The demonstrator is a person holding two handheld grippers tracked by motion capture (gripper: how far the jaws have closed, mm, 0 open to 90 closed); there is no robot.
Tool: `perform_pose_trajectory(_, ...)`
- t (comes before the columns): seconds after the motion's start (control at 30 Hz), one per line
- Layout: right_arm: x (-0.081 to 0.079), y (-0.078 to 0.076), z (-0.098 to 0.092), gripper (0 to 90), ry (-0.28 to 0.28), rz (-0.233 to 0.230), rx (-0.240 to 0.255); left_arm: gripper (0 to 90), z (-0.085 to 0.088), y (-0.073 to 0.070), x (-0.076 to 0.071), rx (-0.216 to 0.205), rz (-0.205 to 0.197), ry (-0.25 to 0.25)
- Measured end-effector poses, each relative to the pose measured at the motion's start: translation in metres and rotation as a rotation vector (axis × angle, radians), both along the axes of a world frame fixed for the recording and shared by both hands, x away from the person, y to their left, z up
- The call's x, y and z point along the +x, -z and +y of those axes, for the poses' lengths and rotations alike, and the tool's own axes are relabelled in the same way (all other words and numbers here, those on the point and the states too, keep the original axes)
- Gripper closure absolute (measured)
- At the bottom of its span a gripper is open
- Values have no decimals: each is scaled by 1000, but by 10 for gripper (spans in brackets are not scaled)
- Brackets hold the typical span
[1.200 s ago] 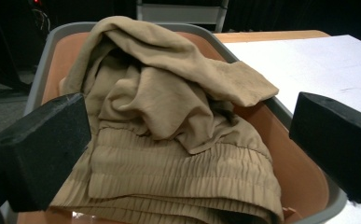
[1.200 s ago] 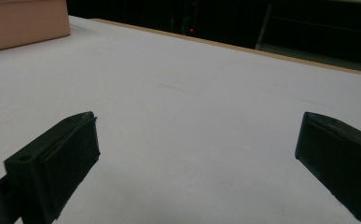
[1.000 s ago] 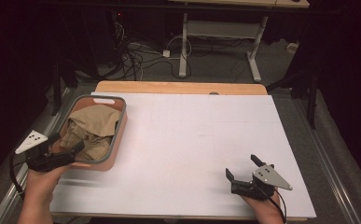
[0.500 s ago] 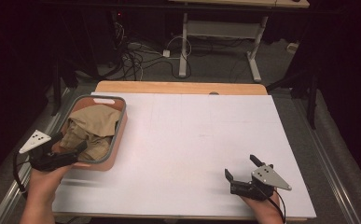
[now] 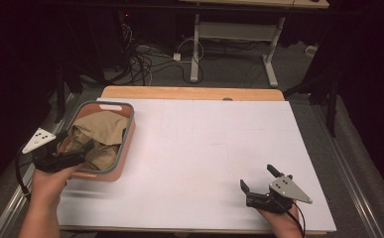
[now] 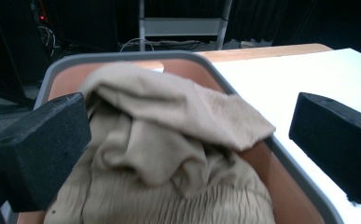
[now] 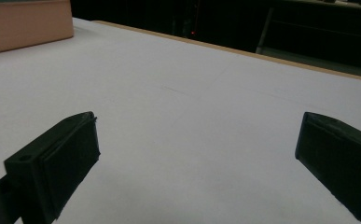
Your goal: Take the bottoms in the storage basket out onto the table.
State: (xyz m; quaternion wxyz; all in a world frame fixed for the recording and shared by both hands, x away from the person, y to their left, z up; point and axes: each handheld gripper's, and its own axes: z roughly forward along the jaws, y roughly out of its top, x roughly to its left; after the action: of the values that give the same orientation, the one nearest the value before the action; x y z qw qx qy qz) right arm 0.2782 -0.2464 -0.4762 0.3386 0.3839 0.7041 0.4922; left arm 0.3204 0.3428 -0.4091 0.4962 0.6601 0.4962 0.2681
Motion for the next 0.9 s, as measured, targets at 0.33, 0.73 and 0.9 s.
perform_pose_trajectory(0.33,-1,-1,1,6,-7,-2,2,0,-3,-19,50,52,80,-9)
perform_pose_trajectory(0.73,-1,-1,0,6,-4,2,7,0,6,-7,101,88,294,-8)
perform_pose_trajectory(0.9,-2,-1,1,6,-6,4,8,0,0,7,116,161,453,31)
